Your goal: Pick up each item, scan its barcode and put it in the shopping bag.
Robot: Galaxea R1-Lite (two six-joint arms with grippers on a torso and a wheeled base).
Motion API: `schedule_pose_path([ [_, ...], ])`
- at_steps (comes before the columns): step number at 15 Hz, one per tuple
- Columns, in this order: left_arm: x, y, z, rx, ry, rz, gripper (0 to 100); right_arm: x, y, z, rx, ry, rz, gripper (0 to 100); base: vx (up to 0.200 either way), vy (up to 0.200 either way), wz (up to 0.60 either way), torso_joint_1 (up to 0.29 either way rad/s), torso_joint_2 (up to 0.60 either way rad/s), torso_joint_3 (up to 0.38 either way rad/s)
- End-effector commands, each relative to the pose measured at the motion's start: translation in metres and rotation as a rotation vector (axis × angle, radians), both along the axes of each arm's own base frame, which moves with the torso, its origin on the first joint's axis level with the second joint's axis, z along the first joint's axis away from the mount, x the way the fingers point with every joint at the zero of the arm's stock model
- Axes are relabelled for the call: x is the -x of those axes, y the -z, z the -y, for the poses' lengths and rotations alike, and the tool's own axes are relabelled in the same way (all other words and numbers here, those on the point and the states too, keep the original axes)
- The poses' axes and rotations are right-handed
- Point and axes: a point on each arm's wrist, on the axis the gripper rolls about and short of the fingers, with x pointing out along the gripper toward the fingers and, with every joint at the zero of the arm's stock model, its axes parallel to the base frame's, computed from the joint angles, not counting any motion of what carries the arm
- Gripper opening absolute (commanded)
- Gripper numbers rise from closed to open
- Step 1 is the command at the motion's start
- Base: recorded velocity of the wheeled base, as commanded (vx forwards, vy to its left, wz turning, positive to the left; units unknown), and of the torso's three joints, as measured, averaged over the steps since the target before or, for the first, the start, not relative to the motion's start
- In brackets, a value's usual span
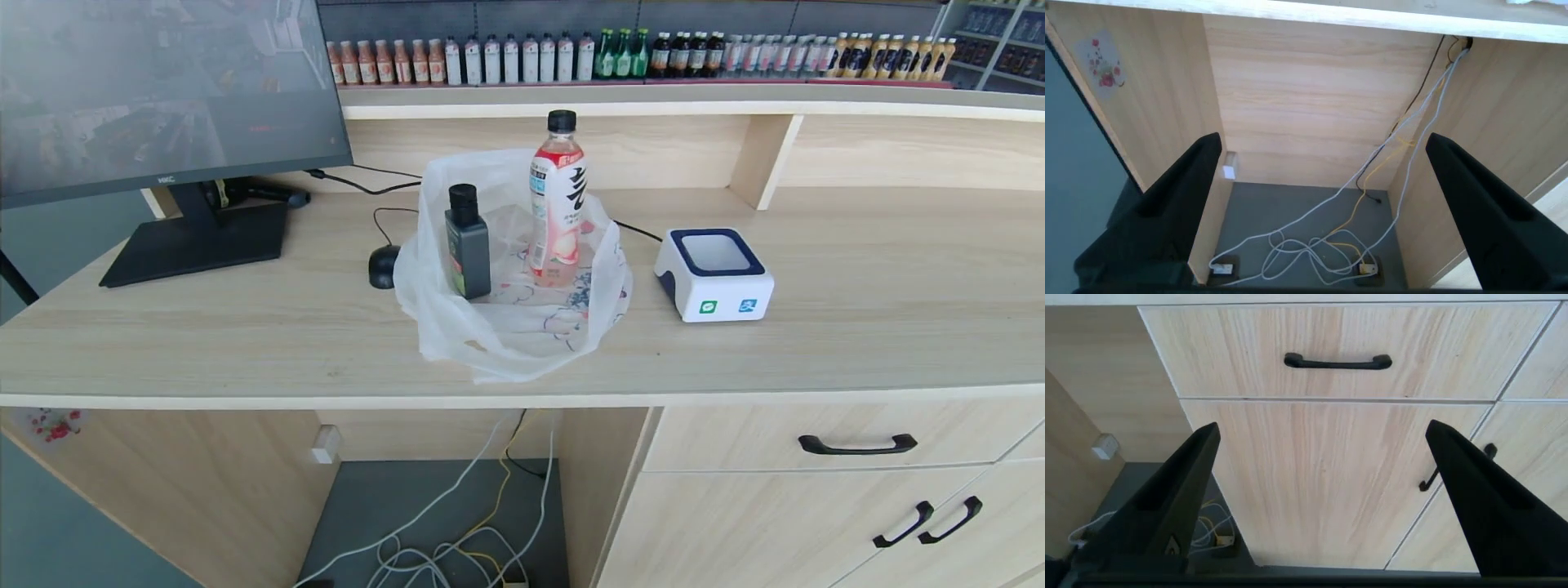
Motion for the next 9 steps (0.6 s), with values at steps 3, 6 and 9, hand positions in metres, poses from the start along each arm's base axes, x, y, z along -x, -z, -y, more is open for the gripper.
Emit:
schedule_pose_path([
  [3,0.0,0.0,0.0,0.001,-0.001,0.0,100,-0.0002,0.0001,0.0,0.0,0.0,-0.004,100,0.0,-0.2,0.0,0.002,0.0,0.001],
  [6,0.0,0.0,0.0,0.001,-0.001,0.0,100,-0.0002,0.0001,0.0,0.001,-0.001,-0.004,100,0.0,-0.2,0.0,0.005,0.0,0.001],
  [9,0.0,0.0,0.0,0.007,-0.001,0.0,100,-0.0002,0.0001,0.0,0.0,0.0,-0.004,100,0.0,-0.2,0.0,0.005,0.0,0.001],
])
